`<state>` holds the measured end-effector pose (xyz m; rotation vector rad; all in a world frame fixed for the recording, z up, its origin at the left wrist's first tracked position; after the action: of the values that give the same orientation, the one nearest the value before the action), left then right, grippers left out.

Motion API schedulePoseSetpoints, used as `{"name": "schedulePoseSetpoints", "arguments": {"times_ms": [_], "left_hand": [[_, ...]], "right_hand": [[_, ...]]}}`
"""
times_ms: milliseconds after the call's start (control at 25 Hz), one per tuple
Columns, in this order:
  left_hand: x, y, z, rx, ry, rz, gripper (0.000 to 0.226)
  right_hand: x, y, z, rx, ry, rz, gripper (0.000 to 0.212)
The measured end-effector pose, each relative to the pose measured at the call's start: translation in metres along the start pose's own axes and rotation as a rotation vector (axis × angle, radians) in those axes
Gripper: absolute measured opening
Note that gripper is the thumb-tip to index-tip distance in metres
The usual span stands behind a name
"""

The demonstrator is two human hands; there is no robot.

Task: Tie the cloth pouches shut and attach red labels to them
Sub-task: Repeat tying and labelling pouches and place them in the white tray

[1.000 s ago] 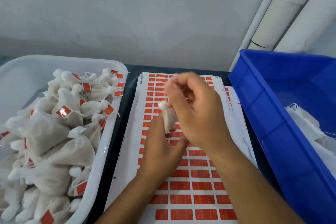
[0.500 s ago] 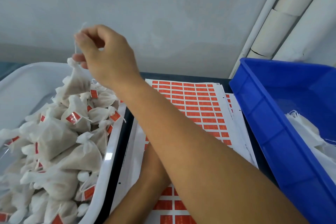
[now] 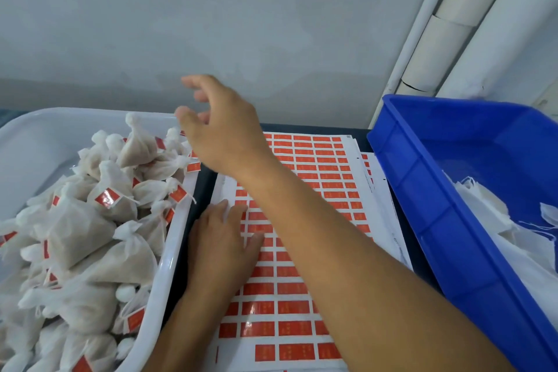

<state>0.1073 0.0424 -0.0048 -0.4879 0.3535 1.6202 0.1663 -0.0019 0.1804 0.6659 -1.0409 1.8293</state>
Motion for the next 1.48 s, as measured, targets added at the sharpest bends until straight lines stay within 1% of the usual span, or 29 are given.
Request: {"name": "schedulePoseSetpoints", "arguments": {"times_ms": [80, 200, 280, 360, 440, 520, 560, 640, 800, 960, 1040, 1120, 1200, 1240, 1280, 1360, 1440, 1480], "left_hand": [[0.002, -0.005, -0.002, -0.004, -0.069, -0.002, 0.058], [-0.005, -0.011, 0.0, -0.017, -0.112, 0.029, 0.062], [-0.009, -0.015, 0.0, -0.016, -0.11, 0.048, 0.062], [-0.008, -0.018, 0.003, -0.039, -0.084, 0.059, 0.059], [-0.009, -0.017, 0.004, -0.077, -0.1, 0.04, 0.055], [-0.012, -0.013, 0.004, -0.106, -0.156, -0.009, 0.052], [-0.013, -0.011, 0.003, -0.087, -0.18, -0.023, 0.053], [-0.014, -0.009, -0.003, -0.035, -0.19, -0.045, 0.058], [-0.014, -0.013, -0.007, -0.005, -0.136, -0.038, 0.071], [-0.012, -0.015, -0.007, -0.015, -0.071, -0.016, 0.071], [-0.013, -0.014, -0.006, -0.04, -0.024, -0.021, 0.069], [-0.013, -0.012, -0.003, -0.074, 0.041, -0.029, 0.063], [-0.013, -0.011, 0.002, -0.114, 0.123, -0.017, 0.057], [-0.012, -0.01, 0.003, -0.134, 0.152, -0.012, 0.055], [-0.012, -0.009, 0.005, -0.153, 0.169, -0.011, 0.053], [-0.011, -0.009, 0.006, -0.174, 0.191, -0.013, 0.051], [-0.01, -0.009, 0.005, -0.172, 0.204, -0.015, 0.05], [-0.009, -0.008, 0.004, -0.174, 0.202, -0.018, 0.049]], "right_hand": [[-0.006, 0.0, 0.03, -0.032, 0.105, -0.016, 0.041], [-0.029, -0.001, 0.088, -0.053, 0.392, -0.096, 0.036], [-0.054, 0.004, 0.138, -0.049, 0.574, -0.236, 0.034], [-0.085, 0.016, 0.195, -0.027, 0.789, -0.414, 0.03], [-0.118, 0.035, 0.245, 0.064, 1.001, -0.588, 0.027], [-0.147, 0.064, 0.277, 0.177, 1.097, -0.76, 0.03], [-0.16, 0.078, 0.285, 0.224, 1.108, -0.822, 0.033], [-0.179, 0.101, 0.289, 0.284, 1.09, -0.885, 0.038], [-0.202, 0.124, 0.284, 0.292, 0.995, -0.924, 0.04], [-0.199, 0.119, 0.293, 0.203, 0.831, -0.817, 0.029], [-0.198, 0.119, 0.295, 0.214, 0.872, -0.792, 0.021], [-0.197, 0.118, 0.298, 0.15, 0.94, -0.765, 0.011], [-0.195, 0.113, 0.306, 0.022, 0.969, -0.742, 0.027], [-0.192, 0.11, 0.31, -0.028, 0.971, -0.746, 0.032], [-0.189, 0.107, 0.311, -0.033, 0.968, -0.754, 0.033], [-0.192, 0.107, 0.306, 0.078, 0.913, -0.839, 0.028], [-0.2, 0.116, 0.293, 0.211, 0.809, -0.939, 0.013], [-0.203, 0.12, 0.288, 0.256, 0.818, -0.949, 0.01]]}}
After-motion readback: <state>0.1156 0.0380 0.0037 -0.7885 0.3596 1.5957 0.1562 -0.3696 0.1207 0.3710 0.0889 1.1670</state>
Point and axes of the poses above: each hand's wrist, its own y-axis away from the middle knuckle, its own z-axis out of the back of the hand, x = y × z, the point moved 7 cm from there along -y, towards the middle knuckle, and after that the axes turned 3 degrees about -y, right-handed, at the moved point
